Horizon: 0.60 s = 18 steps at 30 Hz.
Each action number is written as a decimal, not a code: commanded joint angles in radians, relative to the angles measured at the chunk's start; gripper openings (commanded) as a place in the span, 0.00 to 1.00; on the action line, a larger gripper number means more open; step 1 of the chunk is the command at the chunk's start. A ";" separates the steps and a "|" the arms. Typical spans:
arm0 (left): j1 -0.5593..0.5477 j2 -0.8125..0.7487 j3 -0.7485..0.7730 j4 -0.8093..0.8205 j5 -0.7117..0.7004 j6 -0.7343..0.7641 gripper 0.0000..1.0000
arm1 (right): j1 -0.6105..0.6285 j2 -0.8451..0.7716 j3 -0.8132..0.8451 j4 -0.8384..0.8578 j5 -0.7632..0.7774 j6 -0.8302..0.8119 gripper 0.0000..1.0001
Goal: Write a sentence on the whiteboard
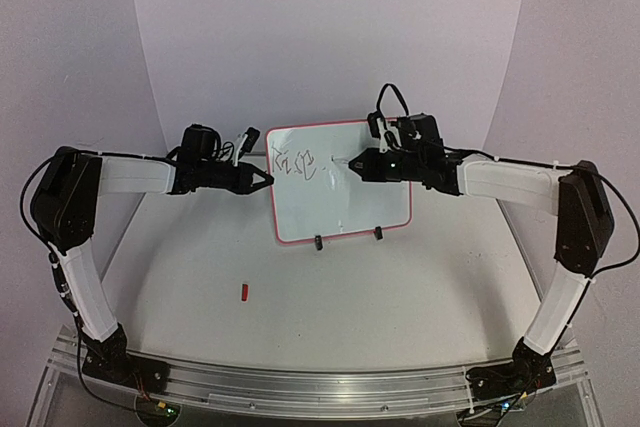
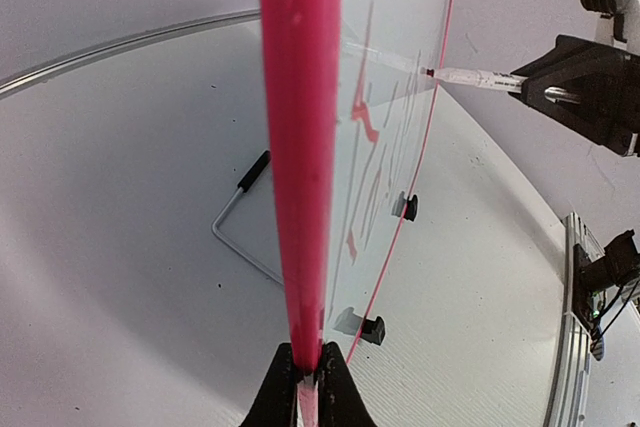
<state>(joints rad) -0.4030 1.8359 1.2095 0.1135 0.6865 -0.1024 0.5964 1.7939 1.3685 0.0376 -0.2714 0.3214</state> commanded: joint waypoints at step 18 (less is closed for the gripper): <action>-0.012 -0.003 0.032 -0.015 -0.028 0.029 0.00 | -0.003 -0.067 -0.075 0.101 0.010 0.051 0.00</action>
<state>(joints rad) -0.4049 1.8359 1.2095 0.1116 0.6857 -0.1001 0.5964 1.7779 1.3029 0.0566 -0.2909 0.3420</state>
